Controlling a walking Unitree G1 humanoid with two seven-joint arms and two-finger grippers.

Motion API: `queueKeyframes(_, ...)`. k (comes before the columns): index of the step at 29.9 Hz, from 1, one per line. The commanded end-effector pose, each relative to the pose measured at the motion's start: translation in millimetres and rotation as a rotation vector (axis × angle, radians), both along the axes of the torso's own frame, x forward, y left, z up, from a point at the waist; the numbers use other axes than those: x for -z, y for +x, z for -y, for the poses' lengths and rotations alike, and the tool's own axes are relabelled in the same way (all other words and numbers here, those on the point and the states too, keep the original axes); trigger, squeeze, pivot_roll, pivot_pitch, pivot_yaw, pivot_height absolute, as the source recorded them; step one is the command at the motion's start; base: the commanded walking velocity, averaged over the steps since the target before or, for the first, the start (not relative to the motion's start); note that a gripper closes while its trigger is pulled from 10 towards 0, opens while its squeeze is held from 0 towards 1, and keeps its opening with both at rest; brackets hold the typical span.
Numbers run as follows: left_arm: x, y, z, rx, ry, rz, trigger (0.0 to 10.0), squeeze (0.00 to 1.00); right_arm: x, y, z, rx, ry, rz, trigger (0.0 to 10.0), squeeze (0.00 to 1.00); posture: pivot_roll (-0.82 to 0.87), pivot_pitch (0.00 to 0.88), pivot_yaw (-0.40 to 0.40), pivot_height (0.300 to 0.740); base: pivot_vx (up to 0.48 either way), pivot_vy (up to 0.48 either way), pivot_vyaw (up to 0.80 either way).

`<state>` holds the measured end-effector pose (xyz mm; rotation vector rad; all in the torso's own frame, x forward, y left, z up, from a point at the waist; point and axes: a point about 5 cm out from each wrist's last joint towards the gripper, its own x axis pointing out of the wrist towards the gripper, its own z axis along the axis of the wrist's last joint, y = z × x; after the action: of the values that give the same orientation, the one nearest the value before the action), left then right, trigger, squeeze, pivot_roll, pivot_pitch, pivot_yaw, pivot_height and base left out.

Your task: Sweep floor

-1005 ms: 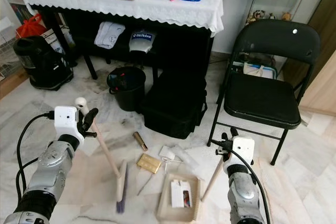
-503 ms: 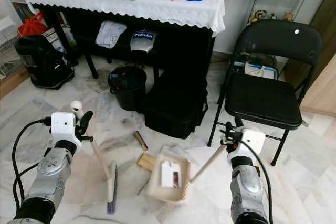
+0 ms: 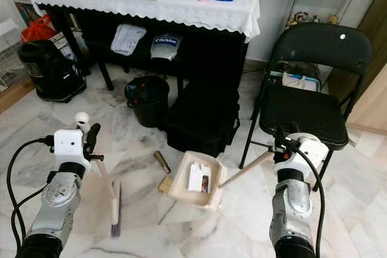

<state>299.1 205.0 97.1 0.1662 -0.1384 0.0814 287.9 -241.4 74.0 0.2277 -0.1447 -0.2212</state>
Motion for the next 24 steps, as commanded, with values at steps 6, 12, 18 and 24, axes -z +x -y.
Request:
queueKeyframes(6, -11.6, 1.1, 16.1, 0.042, 0.000, 0.062, 10.0, 0.00, -5.3, 3.3, 4.3, 0.034, 0.199, 0.065, 10.0, 0.00, -0.05, 0.000, 0.024, 0.740, 0.000, 0.000, 0.00)
queueKeyframes(12, -12.2, 2.7, 11.4, 0.027, 0.001, 0.056, 10.0, 0.00, -9.1, 4.9, 3.8, 0.025, 0.148, 0.053, 10.0, 0.00, -0.06, 0.000, 0.024, 0.740, 0.000, 0.000, 0.00)
queueKeyframes(18, -13.8, 1.0, 13.0, 0.021, -0.005, 0.055, 10.0, 0.00, -10.0, 3.5, 5.7, 0.034, 0.018, 0.010, 10.0, 0.00, -0.06, 0.000, 0.016, 0.740, 0.000, 0.000, 0.00)
queueKeyframes(24, -12.1, -2.0, 13.3, 0.014, -0.014, 0.061, 10.0, 0.00, -14.5, 9.1, 3.9, 0.026, -0.036, 0.004, 10.0, 0.00, -0.04, 0.000, -0.007, 0.740, 0.000, 0.000, 0.00)
